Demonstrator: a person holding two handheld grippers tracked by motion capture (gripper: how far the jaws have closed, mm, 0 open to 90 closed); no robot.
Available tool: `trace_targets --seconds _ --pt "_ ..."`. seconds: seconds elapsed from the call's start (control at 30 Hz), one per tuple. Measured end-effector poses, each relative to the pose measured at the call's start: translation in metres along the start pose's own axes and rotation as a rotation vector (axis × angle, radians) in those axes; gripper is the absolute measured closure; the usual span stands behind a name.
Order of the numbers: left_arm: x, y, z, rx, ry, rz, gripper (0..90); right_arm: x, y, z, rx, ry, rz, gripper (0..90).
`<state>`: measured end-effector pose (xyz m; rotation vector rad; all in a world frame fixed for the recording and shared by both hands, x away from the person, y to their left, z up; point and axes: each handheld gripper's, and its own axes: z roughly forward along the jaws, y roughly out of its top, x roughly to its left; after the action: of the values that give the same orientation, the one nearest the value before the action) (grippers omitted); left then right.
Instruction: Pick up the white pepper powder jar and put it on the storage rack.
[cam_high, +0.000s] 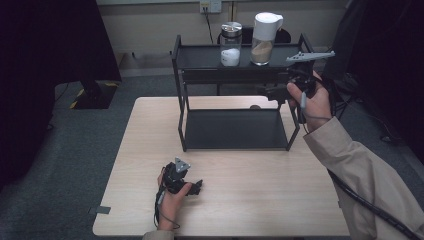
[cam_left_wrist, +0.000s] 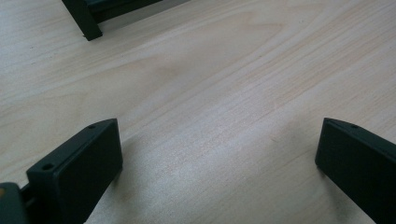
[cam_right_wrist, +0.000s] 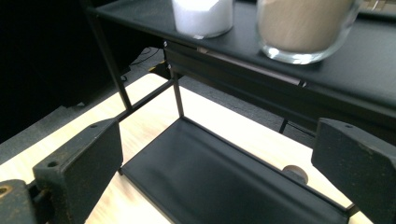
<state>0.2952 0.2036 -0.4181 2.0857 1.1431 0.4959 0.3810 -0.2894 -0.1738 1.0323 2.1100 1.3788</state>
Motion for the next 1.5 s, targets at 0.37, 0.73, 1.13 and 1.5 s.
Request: trace_targets --seconds 0.37,0.73,1.13,1.5 --pt "0.000 0.000 0.000 0.000 0.000 0.000 0.0 0.003 -0.024 0.008 0.009 0.035 0.006 1.0" --pt "0.000 0.000 0.000 0.001 0.000 0.001 0.0 0.001 -0.046 0.014 0.010 0.055 0.023 1.1" --pt "0.000 0.000 0.000 0.000 0.000 0.000 0.0 0.003 -0.067 0.020 0.026 0.076 0.017 1.0" --pt "0.000 0.000 0.000 0.001 0.000 0.000 0.0 0.012 -0.083 0.026 0.039 0.094 0.008 1.0"
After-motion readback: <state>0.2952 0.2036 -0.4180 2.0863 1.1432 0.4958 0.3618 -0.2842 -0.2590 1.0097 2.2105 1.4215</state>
